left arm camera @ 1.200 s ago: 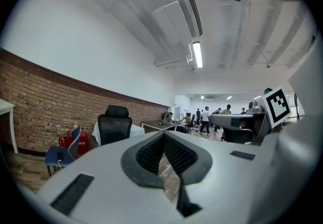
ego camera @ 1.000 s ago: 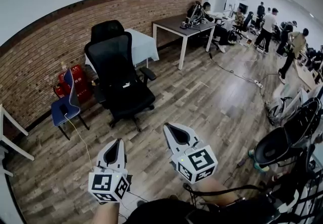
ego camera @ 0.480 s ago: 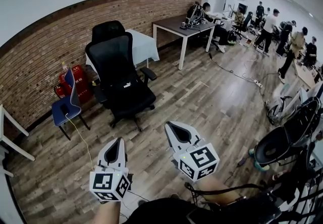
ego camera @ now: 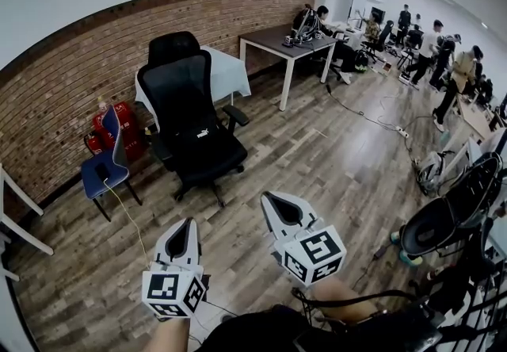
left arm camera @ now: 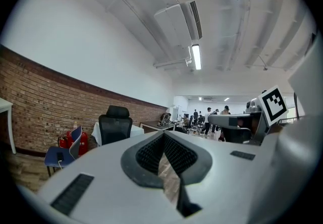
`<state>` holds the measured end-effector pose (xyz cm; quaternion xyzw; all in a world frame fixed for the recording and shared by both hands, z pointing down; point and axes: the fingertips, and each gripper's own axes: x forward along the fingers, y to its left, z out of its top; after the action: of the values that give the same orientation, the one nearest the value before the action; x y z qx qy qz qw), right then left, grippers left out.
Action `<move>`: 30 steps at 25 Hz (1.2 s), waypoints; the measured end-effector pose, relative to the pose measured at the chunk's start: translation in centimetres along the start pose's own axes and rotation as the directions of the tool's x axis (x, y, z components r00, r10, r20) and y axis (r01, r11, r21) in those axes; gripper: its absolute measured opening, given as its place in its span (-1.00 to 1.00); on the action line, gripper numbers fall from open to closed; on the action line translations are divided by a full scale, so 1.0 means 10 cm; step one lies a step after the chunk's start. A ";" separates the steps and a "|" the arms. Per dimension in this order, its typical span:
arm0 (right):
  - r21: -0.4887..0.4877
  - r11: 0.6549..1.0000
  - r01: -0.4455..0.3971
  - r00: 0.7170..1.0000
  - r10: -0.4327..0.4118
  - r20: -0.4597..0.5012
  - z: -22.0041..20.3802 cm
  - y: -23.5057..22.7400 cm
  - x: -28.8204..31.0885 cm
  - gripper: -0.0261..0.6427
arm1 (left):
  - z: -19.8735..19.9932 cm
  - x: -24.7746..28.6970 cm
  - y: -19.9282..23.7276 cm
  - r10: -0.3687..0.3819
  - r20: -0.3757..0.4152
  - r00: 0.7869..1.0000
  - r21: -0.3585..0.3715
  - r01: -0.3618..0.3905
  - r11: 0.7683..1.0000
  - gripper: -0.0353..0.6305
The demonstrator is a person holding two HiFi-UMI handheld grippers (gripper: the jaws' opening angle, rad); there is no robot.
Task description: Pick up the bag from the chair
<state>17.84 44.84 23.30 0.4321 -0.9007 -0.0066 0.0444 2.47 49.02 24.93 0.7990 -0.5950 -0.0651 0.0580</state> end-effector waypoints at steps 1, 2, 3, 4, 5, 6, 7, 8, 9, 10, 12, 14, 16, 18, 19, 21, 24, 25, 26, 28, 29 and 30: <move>-0.002 1.000 0.005 1.000 -0.005 0.001 0.00 0.04 0.02 -0.87 | -0.01 -0.02 0.05 -0.006 0.000 1.000 -0.002 0.006 1.000 -0.86; -0.005 1.000 0.009 1.000 -0.008 0.003 0.00 0.08 0.04 -0.87 | -0.01 -0.03 0.10 -0.012 -0.001 1.000 -0.004 0.012 1.000 -0.86; -0.007 1.000 0.012 1.000 -0.012 0.004 0.00 0.12 0.06 -0.87 | -0.01 -0.04 0.15 -0.017 -0.002 1.000 -0.006 0.017 1.000 -0.86; -0.009 1.000 0.017 1.000 -0.017 0.003 0.00 0.16 0.08 -0.87 | -0.01 -0.05 0.20 -0.021 -0.002 1.000 -0.009 0.021 1.000 -0.86; -0.012 1.000 0.022 1.000 -0.022 0.000 0.01 0.20 0.09 -0.87 | -0.01 -0.07 0.25 -0.022 -0.002 1.000 -0.011 0.022 1.000 -0.86; -0.014 1.000 0.025 1.000 -0.025 -0.003 0.01 0.23 0.10 -0.87 | 0.00 -0.08 0.29 -0.022 0.000 1.000 -0.014 0.022 1.000 -0.86; -0.016 1.000 0.026 1.000 -0.026 -0.005 0.01 0.25 0.11 -0.87 | 0.00 -0.09 0.32 -0.022 0.002 1.000 -0.015 0.022 1.000 -0.86; -0.017 1.000 0.026 1.000 -0.026 -0.006 0.02 0.27 0.13 -0.87 | 0.01 -0.08 0.36 -0.021 0.004 1.000 -0.017 0.021 1.000 -0.86; -0.016 1.000 0.026 1.000 -0.026 -0.009 0.02 0.27 0.15 -0.87 | 0.02 -0.08 0.38 -0.021 0.006 1.000 -0.020 0.021 1.000 -0.86; -0.016 1.000 0.026 1.000 -0.026 -0.012 0.02 0.27 0.18 -0.87 | 0.03 -0.07 0.40 -0.022 0.007 1.000 -0.023 0.022 0.999 -0.86; -0.016 1.000 0.025 1.000 -0.025 -0.018 0.02 0.25 0.24 -0.87 | 0.02 -0.02 0.44 -0.023 0.005 1.000 -0.025 0.023 0.999 -0.86; -0.014 1.000 0.019 1.000 -0.019 -0.019 0.01 0.21 0.34 -0.87 | 0.01 0.06 0.49 -0.015 0.002 1.000 -0.022 0.015 1.000 -0.86; -0.014 1.000 0.002 1.000 -0.002 -0.021 0.00 0.18 0.45 -0.87 | 0.02 0.13 0.54 0.004 0.008 1.000 -0.019 -0.004 1.000 -0.86; -0.014 1.000 -0.016 1.000 0.016 -0.019 -0.01 0.12 0.56 -0.87 | 0.04 0.21 0.59 0.024 0.014 1.000 -0.017 -0.024 1.000 -0.86; -0.012 1.000 -0.023 1.000 0.023 -0.014 -0.01 0.08 0.63 -0.87 | 0.04 0.27 0.62 0.031 0.013 0.999 -0.015 -0.030 0.999 -0.86; -0.008 0.999 -0.032 0.999 0.032 -0.003 0.00 -0.02 0.75 -0.87 | 0.05 0.40 0.65 0.038 0.008 0.999 -0.008 -0.038 0.999 -0.86; 0.004 0.999 -0.036 0.999 0.036 0.008 0.01 -0.22 0.95 -0.87 | 0.06 0.65 0.69 0.043 0.005 0.999 0.008 -0.043 0.999 -0.86; 0.006 0.999 -0.042 0.999 0.042 0.009 0.00 -0.29 1.01 -0.87 | 0.06 0.74 0.71 0.049 0.005 0.999 0.007 -0.049 0.999 -0.86; 0.008 0.999 -0.049 0.999 0.049 0.010 -0.02 -0.36 1.08 -0.87 | 0.04 0.84 0.72 0.058 0.002 0.998 0.005 -0.058 0.998 -0.86; 0.016 0.998 -0.061 0.998 0.061 0.011 -0.05 -0.52 1.22 -0.87 | 0.00 1.05 0.75 0.070 -0.008 0.997 0.004 -0.070 0.998 -0.86; 0.022 0.998 -0.066 0.998 0.066 0.012 -0.07 -0.60 1.29 -0.87 | -0.01 1.16 0.75 0.072 -0.014 0.997 0.008 -0.072 0.997 -0.86; 0.027 0.997 -0.069 0.998 0.069 0.014 -0.09 -0.69 1.35 -0.87 | -0.02 1.27 0.75 0.073 -0.019 0.997 0.013 -0.073 0.997 -0.86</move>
<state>14.88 30.02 24.85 0.4012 -0.9154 0.0042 0.0328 -0.94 34.68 25.96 0.7778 -0.6235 -0.0514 0.0612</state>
